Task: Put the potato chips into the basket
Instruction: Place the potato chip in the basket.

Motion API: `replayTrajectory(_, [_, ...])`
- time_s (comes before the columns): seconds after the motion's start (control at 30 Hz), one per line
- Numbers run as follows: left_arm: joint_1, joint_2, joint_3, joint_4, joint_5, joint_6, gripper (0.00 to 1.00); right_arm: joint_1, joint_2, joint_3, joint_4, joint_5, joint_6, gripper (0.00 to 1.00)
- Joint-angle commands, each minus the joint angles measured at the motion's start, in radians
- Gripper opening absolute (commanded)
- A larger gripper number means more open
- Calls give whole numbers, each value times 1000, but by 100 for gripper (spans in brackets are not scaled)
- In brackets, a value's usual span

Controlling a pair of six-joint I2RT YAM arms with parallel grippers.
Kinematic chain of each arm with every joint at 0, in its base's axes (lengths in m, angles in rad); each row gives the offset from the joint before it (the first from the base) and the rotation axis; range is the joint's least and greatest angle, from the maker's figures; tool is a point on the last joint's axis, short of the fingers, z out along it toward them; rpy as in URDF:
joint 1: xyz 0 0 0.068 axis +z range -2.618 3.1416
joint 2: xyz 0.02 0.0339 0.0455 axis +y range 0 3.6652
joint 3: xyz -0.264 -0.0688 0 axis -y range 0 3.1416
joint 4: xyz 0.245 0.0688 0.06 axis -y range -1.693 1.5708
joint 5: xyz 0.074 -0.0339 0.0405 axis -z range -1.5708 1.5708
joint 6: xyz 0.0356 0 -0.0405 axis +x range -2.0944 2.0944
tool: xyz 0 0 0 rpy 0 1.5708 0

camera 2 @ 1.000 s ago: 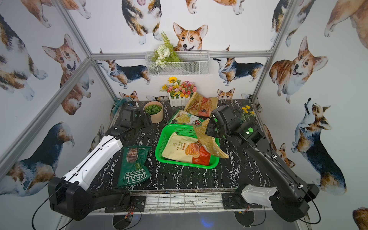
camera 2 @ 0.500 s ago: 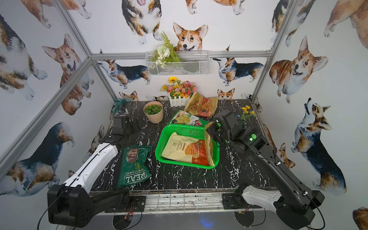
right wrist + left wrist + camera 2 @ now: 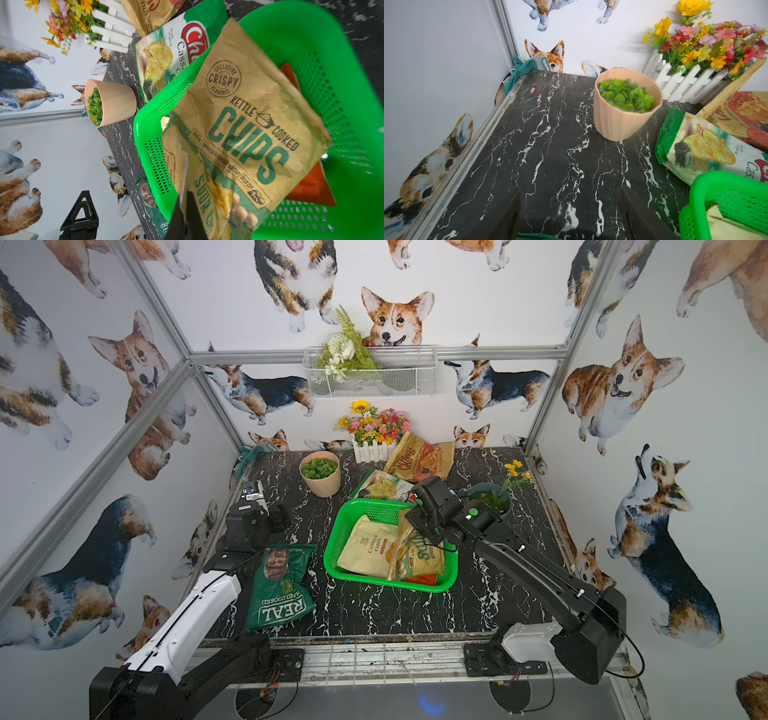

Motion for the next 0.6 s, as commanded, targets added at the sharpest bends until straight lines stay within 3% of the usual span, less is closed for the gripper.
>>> replayTrajectory(0.0, [0,-4,-8,53,-34,36,77,29,35,-4,113,-5,0,0])
replayTrajectory(0.33, [-23,-16,-32,79,-74,69,77,87,122,-62,356,15,92,0])
replayTrajectory(0.57, [-37,-35,-41,91,-120,74,78,121,153,-111,494,210,315,0])
